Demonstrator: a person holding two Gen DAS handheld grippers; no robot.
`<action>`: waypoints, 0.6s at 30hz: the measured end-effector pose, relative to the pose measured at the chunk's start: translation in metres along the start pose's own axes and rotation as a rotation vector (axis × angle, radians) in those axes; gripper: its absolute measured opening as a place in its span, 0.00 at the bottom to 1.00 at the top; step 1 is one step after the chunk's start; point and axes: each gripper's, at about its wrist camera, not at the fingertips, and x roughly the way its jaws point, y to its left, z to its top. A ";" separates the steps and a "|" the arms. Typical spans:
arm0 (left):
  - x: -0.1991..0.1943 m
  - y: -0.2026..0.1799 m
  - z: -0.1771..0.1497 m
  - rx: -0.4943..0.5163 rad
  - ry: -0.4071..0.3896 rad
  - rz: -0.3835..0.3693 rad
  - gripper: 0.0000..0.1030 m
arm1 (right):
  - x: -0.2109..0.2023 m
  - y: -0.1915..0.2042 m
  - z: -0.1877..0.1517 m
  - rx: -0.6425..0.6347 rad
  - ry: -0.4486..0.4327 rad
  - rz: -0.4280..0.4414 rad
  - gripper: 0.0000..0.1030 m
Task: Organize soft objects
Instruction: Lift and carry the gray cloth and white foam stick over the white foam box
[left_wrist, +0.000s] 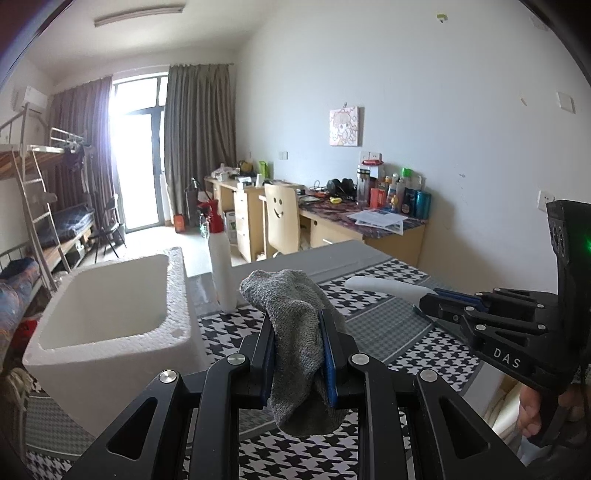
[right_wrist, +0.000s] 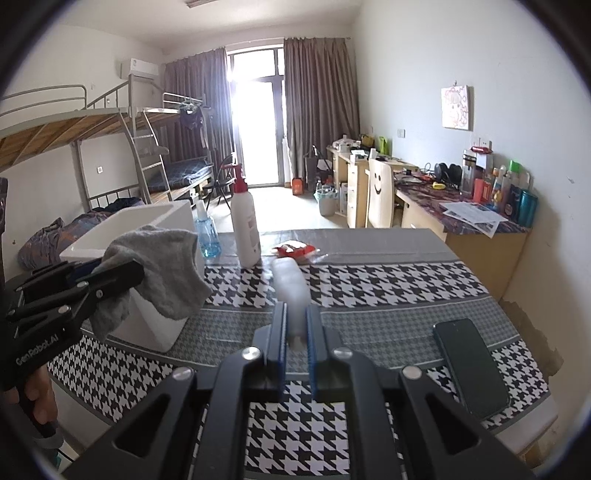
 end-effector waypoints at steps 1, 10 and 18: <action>0.000 0.001 0.001 -0.001 -0.003 0.005 0.22 | 0.000 0.001 0.001 -0.001 -0.002 0.003 0.12; -0.004 0.011 0.010 -0.007 -0.029 0.036 0.22 | 0.001 0.007 0.013 -0.003 -0.036 0.036 0.12; -0.006 0.028 0.017 -0.026 -0.037 0.064 0.22 | 0.007 0.013 0.022 -0.009 -0.042 0.061 0.12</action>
